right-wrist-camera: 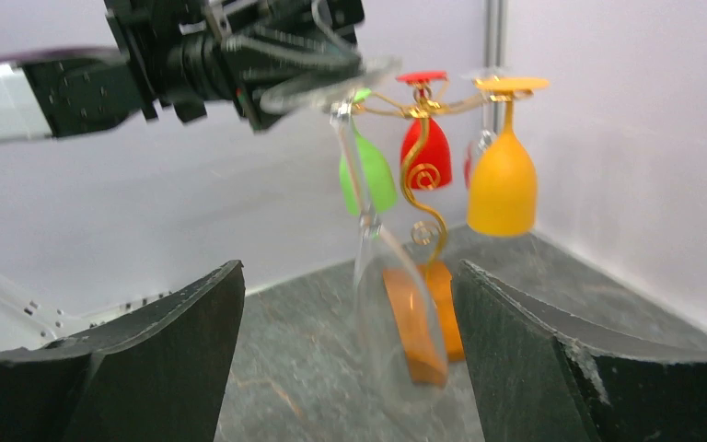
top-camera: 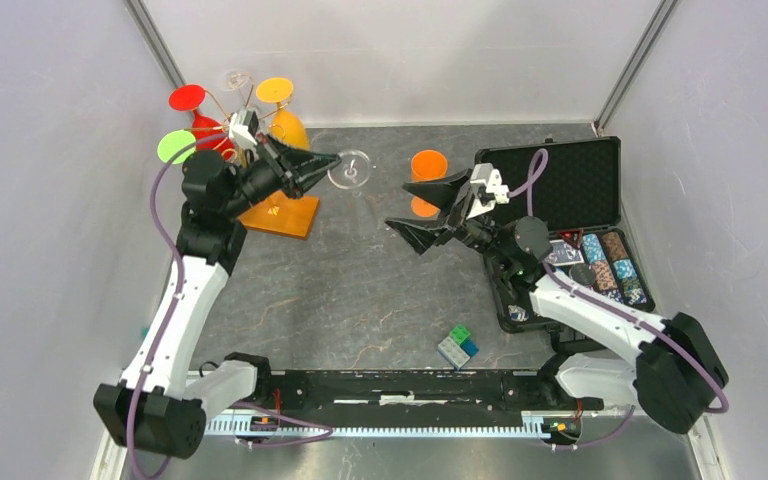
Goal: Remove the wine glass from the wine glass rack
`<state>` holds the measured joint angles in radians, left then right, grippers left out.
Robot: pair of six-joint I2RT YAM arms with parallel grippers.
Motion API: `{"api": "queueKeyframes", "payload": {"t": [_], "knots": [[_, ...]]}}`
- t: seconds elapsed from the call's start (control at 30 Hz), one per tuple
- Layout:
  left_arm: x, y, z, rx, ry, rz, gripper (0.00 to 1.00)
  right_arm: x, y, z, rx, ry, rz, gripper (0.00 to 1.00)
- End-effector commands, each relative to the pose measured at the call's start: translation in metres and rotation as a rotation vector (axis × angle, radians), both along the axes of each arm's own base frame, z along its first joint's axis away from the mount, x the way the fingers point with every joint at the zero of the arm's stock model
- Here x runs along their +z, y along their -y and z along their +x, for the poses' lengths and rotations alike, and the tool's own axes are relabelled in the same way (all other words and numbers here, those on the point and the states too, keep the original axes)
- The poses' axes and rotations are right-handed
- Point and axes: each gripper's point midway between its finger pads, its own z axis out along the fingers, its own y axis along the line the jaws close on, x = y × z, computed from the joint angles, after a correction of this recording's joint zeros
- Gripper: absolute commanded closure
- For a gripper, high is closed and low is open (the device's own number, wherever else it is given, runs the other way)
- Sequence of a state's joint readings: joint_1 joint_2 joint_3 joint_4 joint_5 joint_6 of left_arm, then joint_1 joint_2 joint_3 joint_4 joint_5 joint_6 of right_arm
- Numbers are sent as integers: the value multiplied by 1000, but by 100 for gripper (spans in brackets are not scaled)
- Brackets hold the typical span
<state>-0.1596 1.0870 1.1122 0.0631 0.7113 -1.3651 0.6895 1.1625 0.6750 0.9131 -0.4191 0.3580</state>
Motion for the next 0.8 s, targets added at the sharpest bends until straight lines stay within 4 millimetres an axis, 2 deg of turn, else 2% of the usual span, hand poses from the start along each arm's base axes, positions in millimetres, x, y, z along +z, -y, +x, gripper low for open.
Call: {"api": "queueKeyframes", "payload": {"t": [0.0,0.23,0.5,0.77], "knots": [[6,2,-34,-64,27,-55,98,58,-12,-18,70,199,165,14],[-8,2,-55,-92,-3,-49,98,48,-47,-22,137,248,112,17],[-12,1,-66,-104,-14,-55,98,32,-76,-24,215,226,64,40],[-6,1,-75,-115,-2,-64,98,27,-90,-21,234,211,50,61]]}}
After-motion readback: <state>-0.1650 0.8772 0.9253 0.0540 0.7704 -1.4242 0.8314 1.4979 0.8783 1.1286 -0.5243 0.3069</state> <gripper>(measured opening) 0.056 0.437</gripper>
